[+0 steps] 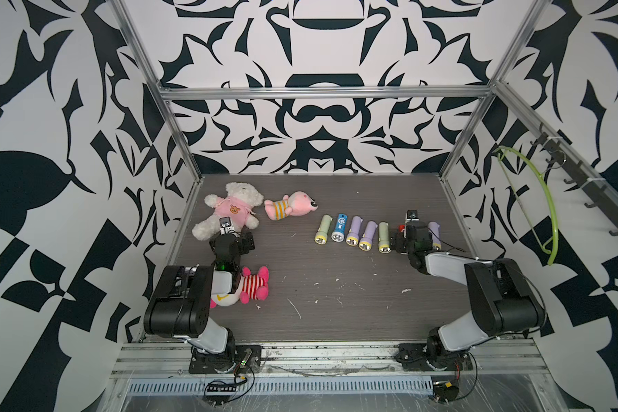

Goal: Close the plug at the bottom of the flashlight
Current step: Reset both arms

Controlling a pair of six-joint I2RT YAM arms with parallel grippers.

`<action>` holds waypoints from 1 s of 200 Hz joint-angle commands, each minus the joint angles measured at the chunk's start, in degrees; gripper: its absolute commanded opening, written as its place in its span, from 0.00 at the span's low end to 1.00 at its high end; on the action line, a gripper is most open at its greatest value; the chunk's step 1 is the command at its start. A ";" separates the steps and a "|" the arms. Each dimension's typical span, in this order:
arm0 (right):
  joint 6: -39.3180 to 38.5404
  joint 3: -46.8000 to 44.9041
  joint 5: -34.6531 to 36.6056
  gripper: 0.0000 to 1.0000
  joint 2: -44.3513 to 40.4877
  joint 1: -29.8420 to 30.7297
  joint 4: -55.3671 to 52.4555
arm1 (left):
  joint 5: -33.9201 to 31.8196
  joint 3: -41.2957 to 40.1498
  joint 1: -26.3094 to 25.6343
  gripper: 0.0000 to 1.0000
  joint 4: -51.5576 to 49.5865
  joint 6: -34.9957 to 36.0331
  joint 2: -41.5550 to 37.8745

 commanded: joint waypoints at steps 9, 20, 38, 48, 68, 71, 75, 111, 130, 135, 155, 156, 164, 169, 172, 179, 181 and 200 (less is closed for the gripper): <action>-1.32 2.25 0.44 1.00 -0.84 0.37 1.62 | 0.62 -0.48 0.08 0.99 0.64 0.03 -0.33; -1.66 2.32 0.43 1.00 -0.75 0.55 1.67 | 0.64 -0.44 0.08 0.99 0.69 0.03 -0.29; -1.78 2.51 -0.07 1.00 -0.38 0.57 1.58 | 0.64 -0.45 0.08 0.99 0.69 0.03 -0.29; -1.09 3.05 -1.93 1.00 -0.03 -0.27 0.44 | 0.66 -0.45 0.08 0.99 0.71 0.03 -0.29; -0.05 1.31 -4.53 1.00 -0.68 -2.83 2.88 | 0.61 -0.43 0.08 0.99 0.71 0.03 -0.32; 0.10 0.58 -4.01 1.00 -1.03 -2.99 4.00 | 0.62 -0.44 0.08 0.99 0.69 0.07 -0.25; 0.16 -0.49 -3.41 1.00 -1.51 -3.11 5.64 | 0.65 -0.47 0.08 0.99 0.68 0.03 -0.29; -0.56 -5.92 -2.62 1.00 -1.46 -3.40 16.60 | 0.56 -0.44 0.14 0.99 0.71 0.03 -0.29; -1.18 -7.73 -3.73 1.00 -1.53 -3.40 20.01 | 0.61 -0.44 0.09 0.99 0.67 0.03 -0.29; -1.51 -8.40 -4.64 1.00 -1.65 -3.36 20.91 | 0.61 -0.45 0.09 0.99 0.72 0.03 -0.29; -2.38 -12.81 -6.94 1.00 -1.34 -3.22 28.75 | 0.61 -0.43 0.08 0.99 0.64 0.03 -0.29; -2.38 -13.10 -6.92 1.00 -1.20 -3.22 29.36 | 0.65 -0.43 0.08 0.99 0.68 0.03 -0.29; -3.36 -15.61 -7.29 1.00 1.31 -3.03 37.86 | 0.67 -0.43 0.08 0.99 0.70 0.03 -0.29; -3.83 -16.39 -7.21 1.00 1.59 -2.45 39.26 | 0.62 -0.43 0.08 0.99 0.59 0.03 -0.33; -3.73 -16.45 -7.15 1.00 1.03 -2.16 38.46 | 0.63 -0.50 0.08 0.99 0.62 0.03 -0.31; -3.90 -16.09 -7.52 1.00 0.20 -1.79 36.50 | 0.63 -0.45 0.08 0.99 0.68 0.03 -0.36; -4.10 -15.89 -7.76 1.00 0.24 -1.70 36.18 | 0.66 -0.45 0.08 0.99 0.65 0.07 -0.37; -4.10 -13.68 -10.58 1.00 0.46 -2.52 31.76 | 0.65 -0.47 0.08 0.99 0.69 0.04 -0.37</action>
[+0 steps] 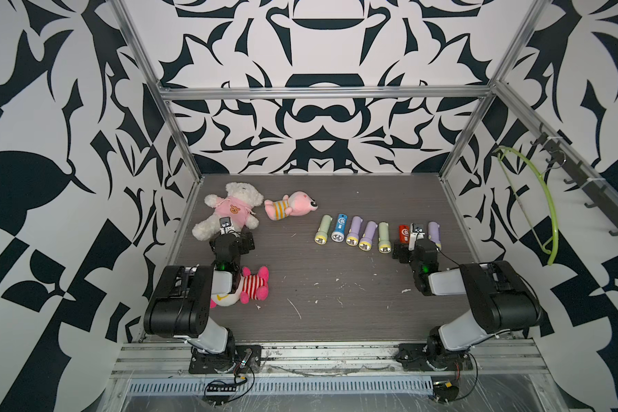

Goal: Close the plug at the bottom of the flashlight
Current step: Reset both arms

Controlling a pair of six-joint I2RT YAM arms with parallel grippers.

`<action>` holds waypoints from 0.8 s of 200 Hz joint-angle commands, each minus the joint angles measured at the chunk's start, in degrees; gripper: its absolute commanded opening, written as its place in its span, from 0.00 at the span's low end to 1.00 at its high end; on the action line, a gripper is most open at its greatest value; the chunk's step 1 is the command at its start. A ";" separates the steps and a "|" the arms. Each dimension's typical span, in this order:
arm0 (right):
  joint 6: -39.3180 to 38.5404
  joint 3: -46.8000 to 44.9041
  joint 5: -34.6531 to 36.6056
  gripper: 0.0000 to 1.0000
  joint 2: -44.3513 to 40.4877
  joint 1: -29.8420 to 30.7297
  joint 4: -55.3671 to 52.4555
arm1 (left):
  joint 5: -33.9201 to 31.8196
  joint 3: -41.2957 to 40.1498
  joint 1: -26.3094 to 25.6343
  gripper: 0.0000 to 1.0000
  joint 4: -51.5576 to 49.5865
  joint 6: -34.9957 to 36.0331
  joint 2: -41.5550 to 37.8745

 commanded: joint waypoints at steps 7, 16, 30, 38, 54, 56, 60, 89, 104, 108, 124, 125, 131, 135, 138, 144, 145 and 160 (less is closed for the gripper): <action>-0.95 2.51 -4.19 1.00 -1.03 -0.63 2.93 | 0.66 -0.48 0.08 0.99 0.66 0.03 -0.30; -0.72 2.87 -5.43 1.00 -1.30 -1.22 1.84 | 0.61 -0.46 0.09 0.99 0.70 0.03 -0.29; -0.32 3.23 -7.42 1.00 -1.34 -2.21 0.99 | 0.61 -0.48 0.13 0.99 0.69 0.03 -0.29; -0.32 3.24 -8.49 1.00 -1.38 -2.24 1.01 | 0.68 -0.43 0.13 0.99 0.72 0.03 -0.37; -0.31 3.23 -8.44 1.00 -1.35 -2.25 1.03 | 0.60 -0.49 0.08 0.99 0.72 0.03 -0.29; -0.31 3.23 -8.49 1.00 -1.34 -2.26 1.03 | 0.63 -0.44 0.08 0.99 0.74 0.03 -0.29; -0.31 3.23 -8.50 1.00 -1.37 -2.27 0.97 | 0.65 -0.44 0.08 0.99 0.68 0.08 -0.28; -0.31 3.23 -8.43 1.00 -1.34 -2.27 0.94 | 0.61 -0.48 0.08 0.99 0.74 0.03 -0.33; -0.31 3.23 -8.45 1.00 -1.34 -2.27 0.94 | 0.63 -0.43 0.08 0.99 0.67 0.03 -0.29; -0.31 3.23 -8.48 1.00 -1.34 -2.25 0.98 | 0.63 -0.43 0.13 0.99 0.73 0.03 -0.29; -0.31 3.23 -8.50 1.00 -1.34 -2.22 0.94 | 0.61 -0.48 0.08 0.99 0.74 0.03 -0.29; -0.31 3.23 -8.46 1.00 -1.34 -2.20 0.99 | 0.61 -0.41 0.08 0.99 0.74 0.07 -0.29; -0.31 3.23 -8.44 1.00 -1.34 -2.21 0.95 | 0.61 -0.27 0.08 0.99 0.45 0.09 -0.21; -0.31 3.23 -8.49 1.00 -1.34 -2.19 0.94 | 0.67 -0.10 0.08 0.99 0.35 -0.01 -0.12; -0.31 3.23 -8.50 1.00 -1.41 -2.26 0.94 | 0.61 -0.08 0.08 0.99 0.23 0.02 -0.07; -0.31 3.23 -8.48 1.00 -1.36 -2.27 0.97 | 0.67 -0.16 0.13 0.99 0.30 0.03 -0.11; -0.31 3.23 -8.49 1.00 -1.35 -2.27 0.96 | 0.77 -0.12 0.15 0.99 0.26 0.07 -0.11; -0.31 3.23 -8.50 1.00 -1.34 -2.27 0.94 | 3.41 0.79 0.08 0.99 -0.43 1.24 0.61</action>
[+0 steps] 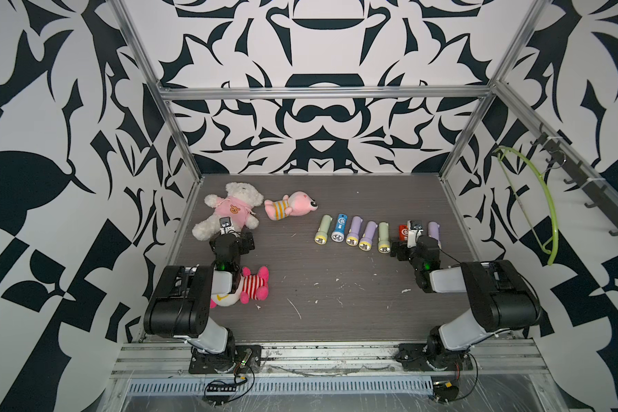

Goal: Close the plug at the bottom of the flashlight
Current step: Reset both arms

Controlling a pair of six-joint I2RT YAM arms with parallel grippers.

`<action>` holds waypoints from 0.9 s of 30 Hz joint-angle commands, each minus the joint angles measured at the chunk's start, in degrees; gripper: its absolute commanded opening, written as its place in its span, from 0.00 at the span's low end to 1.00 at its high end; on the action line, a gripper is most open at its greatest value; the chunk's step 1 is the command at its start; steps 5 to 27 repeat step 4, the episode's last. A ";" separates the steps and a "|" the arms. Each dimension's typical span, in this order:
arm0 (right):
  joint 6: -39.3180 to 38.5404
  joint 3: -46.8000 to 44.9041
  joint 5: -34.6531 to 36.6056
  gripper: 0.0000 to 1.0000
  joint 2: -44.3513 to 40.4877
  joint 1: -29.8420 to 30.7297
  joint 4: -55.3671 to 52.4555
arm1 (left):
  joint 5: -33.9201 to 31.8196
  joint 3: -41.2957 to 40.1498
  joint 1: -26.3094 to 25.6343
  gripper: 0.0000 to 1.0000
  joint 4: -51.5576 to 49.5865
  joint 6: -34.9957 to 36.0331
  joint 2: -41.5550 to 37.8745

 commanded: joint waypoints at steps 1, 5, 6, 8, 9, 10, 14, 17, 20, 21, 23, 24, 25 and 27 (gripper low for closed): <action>0.03 1.35 -0.44 1.00 -1.27 0.07 1.05 | 3.17 0.80 0.08 0.99 -0.48 1.21 0.64; 0.03 1.35 -0.39 1.00 -1.32 0.02 1.03 | 3.97 0.57 0.43 0.99 -0.74 1.04 0.07; 0.03 1.35 -0.39 1.00 -1.32 0.02 1.03 | 3.97 0.57 0.43 0.99 -0.74 1.04 0.07; 0.03 1.35 -0.39 1.00 -1.32 0.02 1.03 | 3.97 0.57 0.43 0.99 -0.74 1.04 0.07; 0.03 1.35 -0.39 1.00 -1.32 0.02 1.03 | 3.97 0.57 0.43 0.99 -0.74 1.04 0.07; 0.03 1.35 -0.39 1.00 -1.32 0.02 1.03 | 3.97 0.57 0.43 0.99 -0.74 1.04 0.07; 0.03 1.35 -0.39 1.00 -1.32 0.02 1.03 | 3.97 0.57 0.43 0.99 -0.74 1.04 0.07; 0.03 1.35 -0.39 1.00 -1.32 0.02 1.03 | 3.97 0.57 0.43 0.99 -0.74 1.04 0.07; 0.03 1.35 -0.39 1.00 -1.32 0.02 1.03 | 3.97 0.57 0.43 0.99 -0.74 1.04 0.07; 0.03 1.35 -0.39 1.00 -1.32 0.02 1.03 | 3.97 0.57 0.43 0.99 -0.74 1.04 0.07; 0.03 1.35 -0.39 1.00 -1.32 0.02 1.03 | 3.97 0.57 0.43 0.99 -0.74 1.04 0.07; 0.03 1.35 -0.39 1.00 -1.32 0.02 1.03 | 3.97 0.57 0.43 0.99 -0.74 1.04 0.07; 0.03 1.35 -0.39 1.00 -1.32 0.02 1.03 | 3.97 0.57 0.43 0.99 -0.74 1.04 0.07; 0.03 1.35 -0.39 1.00 -1.32 0.02 1.03 | 3.97 0.57 0.43 0.99 -0.74 1.04 0.07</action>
